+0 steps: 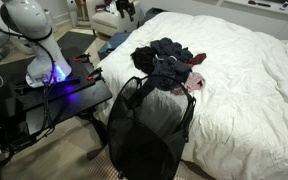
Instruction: Take the black cloth and put it in the black laundry basket
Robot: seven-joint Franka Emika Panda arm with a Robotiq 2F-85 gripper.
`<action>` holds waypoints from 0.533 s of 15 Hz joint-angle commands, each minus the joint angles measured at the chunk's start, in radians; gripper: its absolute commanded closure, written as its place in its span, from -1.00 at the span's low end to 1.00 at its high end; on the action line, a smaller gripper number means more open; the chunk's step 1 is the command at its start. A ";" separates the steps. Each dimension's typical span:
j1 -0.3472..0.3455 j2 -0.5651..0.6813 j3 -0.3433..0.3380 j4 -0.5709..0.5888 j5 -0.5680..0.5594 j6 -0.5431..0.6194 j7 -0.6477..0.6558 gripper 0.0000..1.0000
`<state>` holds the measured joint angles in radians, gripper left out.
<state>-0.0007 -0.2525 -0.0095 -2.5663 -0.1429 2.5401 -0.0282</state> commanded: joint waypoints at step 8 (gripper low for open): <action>-0.083 0.287 -0.061 0.047 -0.127 0.268 -0.066 -1.00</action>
<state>-0.0672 -0.0602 -0.0607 -2.5717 -0.2328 2.7512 -0.0791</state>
